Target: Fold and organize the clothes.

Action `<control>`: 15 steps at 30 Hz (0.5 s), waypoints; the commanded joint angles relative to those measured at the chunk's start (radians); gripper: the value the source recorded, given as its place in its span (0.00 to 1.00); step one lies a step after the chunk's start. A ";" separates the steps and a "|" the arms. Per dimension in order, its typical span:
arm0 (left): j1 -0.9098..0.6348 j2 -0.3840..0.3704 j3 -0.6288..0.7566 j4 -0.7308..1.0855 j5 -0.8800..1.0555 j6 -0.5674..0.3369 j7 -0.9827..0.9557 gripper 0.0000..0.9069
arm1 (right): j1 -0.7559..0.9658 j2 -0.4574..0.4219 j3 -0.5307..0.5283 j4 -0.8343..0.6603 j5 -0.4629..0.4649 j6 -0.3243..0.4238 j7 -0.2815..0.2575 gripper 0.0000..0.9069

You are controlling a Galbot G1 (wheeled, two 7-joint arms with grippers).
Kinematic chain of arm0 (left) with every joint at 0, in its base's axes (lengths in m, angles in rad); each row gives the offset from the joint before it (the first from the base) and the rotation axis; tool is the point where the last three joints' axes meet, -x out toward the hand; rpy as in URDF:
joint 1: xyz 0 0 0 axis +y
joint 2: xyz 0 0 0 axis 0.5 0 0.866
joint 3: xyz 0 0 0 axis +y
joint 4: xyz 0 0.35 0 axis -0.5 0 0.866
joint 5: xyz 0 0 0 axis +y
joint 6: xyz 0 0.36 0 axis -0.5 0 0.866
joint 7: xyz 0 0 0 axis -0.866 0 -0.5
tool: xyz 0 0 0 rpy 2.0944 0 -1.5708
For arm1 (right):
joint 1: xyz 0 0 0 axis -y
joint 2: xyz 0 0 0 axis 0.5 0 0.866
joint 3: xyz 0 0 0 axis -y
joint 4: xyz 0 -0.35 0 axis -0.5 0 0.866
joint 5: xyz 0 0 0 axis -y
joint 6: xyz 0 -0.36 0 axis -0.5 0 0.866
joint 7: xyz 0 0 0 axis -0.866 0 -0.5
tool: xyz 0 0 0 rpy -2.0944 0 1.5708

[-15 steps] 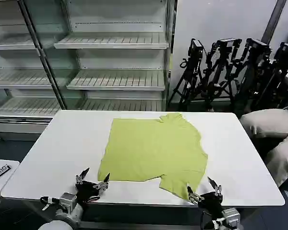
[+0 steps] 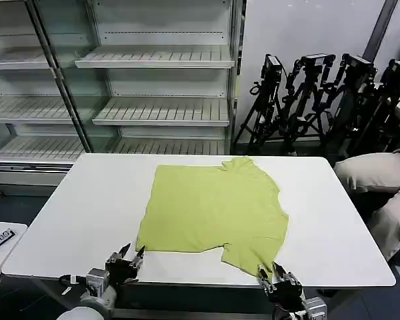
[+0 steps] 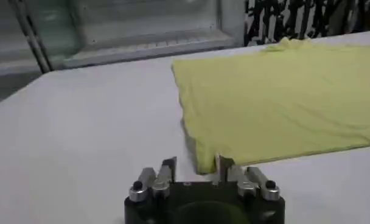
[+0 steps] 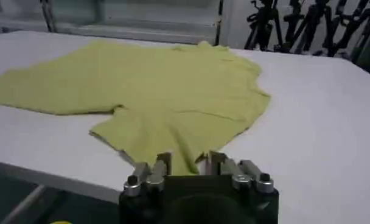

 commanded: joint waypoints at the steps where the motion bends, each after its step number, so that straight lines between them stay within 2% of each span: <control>1: -0.001 -0.008 0.010 -0.010 -0.013 0.028 0.009 0.00 | 0.000 0.000 -0.006 0.005 0.024 -0.003 -0.003 0.00; 7: -0.121 -0.038 0.007 -0.039 -0.009 -0.007 -0.004 0.00 | 0.129 -0.006 0.036 -0.003 0.066 0.008 -0.007 0.00; 10: -0.244 -0.059 0.023 -0.005 -0.010 0.008 -0.004 0.00 | 0.309 -0.003 0.031 -0.080 0.101 -0.016 0.005 0.00; 15: -0.372 -0.089 0.044 0.101 -0.042 0.012 -0.012 0.00 | 0.485 0.007 0.012 -0.202 0.112 -0.046 0.002 0.00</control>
